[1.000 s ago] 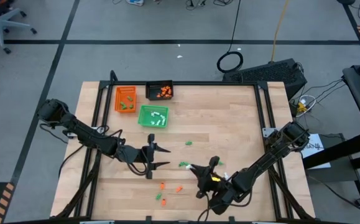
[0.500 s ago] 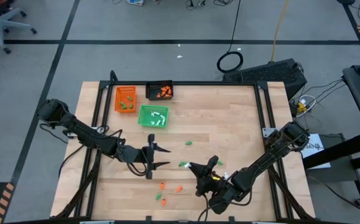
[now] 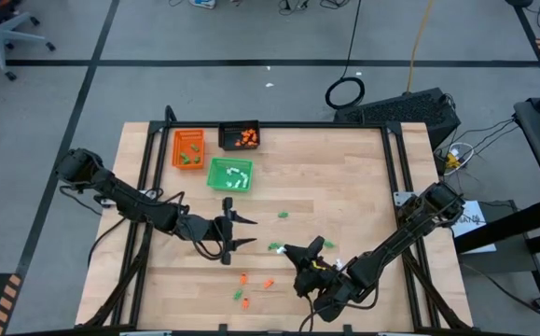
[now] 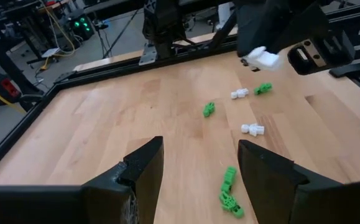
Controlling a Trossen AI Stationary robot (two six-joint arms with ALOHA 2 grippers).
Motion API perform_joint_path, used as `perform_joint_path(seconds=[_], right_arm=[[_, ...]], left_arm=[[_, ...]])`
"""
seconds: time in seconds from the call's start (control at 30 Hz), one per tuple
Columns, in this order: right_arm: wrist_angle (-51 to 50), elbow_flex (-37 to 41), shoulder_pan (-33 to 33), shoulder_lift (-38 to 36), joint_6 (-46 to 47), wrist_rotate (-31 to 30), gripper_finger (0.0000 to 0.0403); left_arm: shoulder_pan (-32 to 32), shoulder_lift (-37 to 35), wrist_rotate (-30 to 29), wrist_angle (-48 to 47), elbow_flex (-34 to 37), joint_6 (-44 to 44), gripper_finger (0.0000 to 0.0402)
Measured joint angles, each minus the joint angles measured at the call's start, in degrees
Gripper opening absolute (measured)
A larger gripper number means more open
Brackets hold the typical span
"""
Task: Sort Halloween decoration
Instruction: Put the white skeleton toy into the green bin
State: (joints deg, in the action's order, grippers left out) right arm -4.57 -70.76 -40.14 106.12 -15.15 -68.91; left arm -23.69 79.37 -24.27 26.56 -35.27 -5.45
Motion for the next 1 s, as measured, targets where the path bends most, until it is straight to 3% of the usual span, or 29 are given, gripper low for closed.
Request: perform_joint_path(seconds=[0.5, 1.0], right_arm=[[0.0, 0.0, 0.2, 0.0, -10.9, 0.0, 0.0024], [0.0, 0.0, 0.4, 0.0, 5.3, 0.1, 0.0024]], left_arm=[[0.1, 0.0, 0.0, 0.0, 0.0, -1.1, 0.0205], [0.1, 0.0, 0.0, 0.0, 0.0, -1.0, 0.0205]])
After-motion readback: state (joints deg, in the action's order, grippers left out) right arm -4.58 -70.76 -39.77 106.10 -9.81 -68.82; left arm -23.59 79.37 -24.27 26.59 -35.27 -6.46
